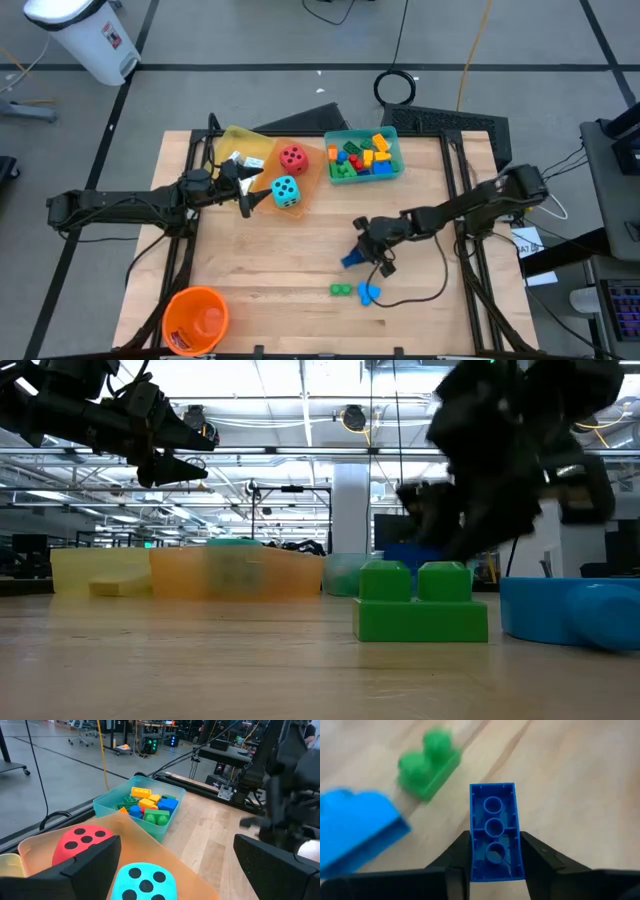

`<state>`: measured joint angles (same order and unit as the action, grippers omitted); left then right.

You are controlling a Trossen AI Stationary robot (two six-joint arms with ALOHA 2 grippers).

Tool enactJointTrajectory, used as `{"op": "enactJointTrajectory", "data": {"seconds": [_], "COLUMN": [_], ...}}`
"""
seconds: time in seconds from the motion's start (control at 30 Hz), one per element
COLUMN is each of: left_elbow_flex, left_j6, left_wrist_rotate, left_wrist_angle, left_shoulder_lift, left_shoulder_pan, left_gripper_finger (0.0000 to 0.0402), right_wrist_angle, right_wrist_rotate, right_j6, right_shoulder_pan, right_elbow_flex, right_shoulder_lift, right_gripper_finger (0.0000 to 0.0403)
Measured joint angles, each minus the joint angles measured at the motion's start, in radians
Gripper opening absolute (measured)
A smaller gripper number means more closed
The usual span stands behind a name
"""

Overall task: Pick & Place Toys
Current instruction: Put the blue game piece into the blue bin

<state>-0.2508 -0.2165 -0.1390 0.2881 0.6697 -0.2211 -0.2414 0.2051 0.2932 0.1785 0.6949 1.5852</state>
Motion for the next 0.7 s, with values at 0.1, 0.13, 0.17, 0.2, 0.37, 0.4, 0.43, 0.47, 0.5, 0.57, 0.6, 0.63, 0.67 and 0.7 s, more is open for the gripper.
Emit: {"op": "enactJointTrajectory", "data": {"seconds": [0.1, 0.13, 0.17, 0.2, 0.37, 0.4, 0.43, 0.47, 0.5, 0.57, 0.6, 0.63, 0.67, 0.7], "left_elbow_flex": [0.000, 0.000, 0.000, 0.000, 0.000, 0.000, 0.000, 0.000, 0.000, 0.000, 0.000, 0.000, 0.000, 0.000], "left_j6": [0.001, 0.001, 0.001, 0.001, 0.001, 0.001, 0.001, 0.000, 0.001, 0.000, 0.000, 0.000, 0.000, 0.000], "left_wrist_rotate": [0.000, 0.000, 0.000, 0.000, 0.000, 0.000, 0.000, 0.000, 0.000, 0.000, 0.000, 0.000, 0.000, 0.000], "left_wrist_angle": [0.000, 0.000, 0.000, 0.000, 0.000, 0.000, 0.000, 0.000, 0.000, 0.000, 0.000, 0.000, 0.000, 0.001], "left_shoulder_lift": [0.000, 0.000, 0.000, 0.000, 0.000, 0.000, 0.000, 0.000, 0.000, 0.000, 0.000, 0.000, 0.000, 0.000], "left_shoulder_pan": [0.000, 0.000, 0.000, 0.000, 0.000, 0.000, 0.000, 0.000, 0.000, 0.000, 0.000, 0.000, 0.000, 0.000], "left_gripper_finger": [0.0392, 0.0392, 0.0392, 0.0392, 0.0392, 0.0392, 0.0392, 0.0392, 0.0392, 0.0392, 0.0392, 0.0392, 0.0392, 0.0392], "right_wrist_angle": [0.029, 0.041, 0.056, 0.070, 0.101, 0.105, 0.112, 0.119, 0.128, 0.156, 0.171, 0.183, 0.197, 0.209], "right_wrist_rotate": [-0.068, -0.090, -0.117, -0.146, -0.260, -0.259, -0.258, -0.257, -0.257, -0.256, -0.253, -0.253, -0.253, -0.253], "right_j6": [0.007, 0.007, 0.007, 0.007, -0.042, -0.064, -0.083, -0.093, -0.097, -0.094, -0.094, -0.094, -0.094, -0.091], "right_shoulder_pan": [-0.011, -0.019, -0.031, -0.044, -0.142, -0.170, -0.200, -0.228, -0.258, -0.319, -0.352, -0.385, -0.418, -0.451], "right_elbow_flex": [0.000, 0.000, 0.000, 0.000, 0.001, 0.001, 0.001, 0.001, 0.001, 0.001, 0.001, 0.001, 0.001, 0.001], "right_shoulder_lift": [-0.113, -0.153, -0.193, -0.233, -0.412, -0.437, -0.459, -0.479, -0.493, -0.510, -0.510, -0.510, -0.507, -0.500], "right_gripper_finger": [0.0097, 0.0097, 0.0096, 0.0096, 0.0097, 0.0097, 0.0097, 0.0097, 0.0096, 0.0096, 0.0096, 0.0096, 0.0096, 0.0096]}}
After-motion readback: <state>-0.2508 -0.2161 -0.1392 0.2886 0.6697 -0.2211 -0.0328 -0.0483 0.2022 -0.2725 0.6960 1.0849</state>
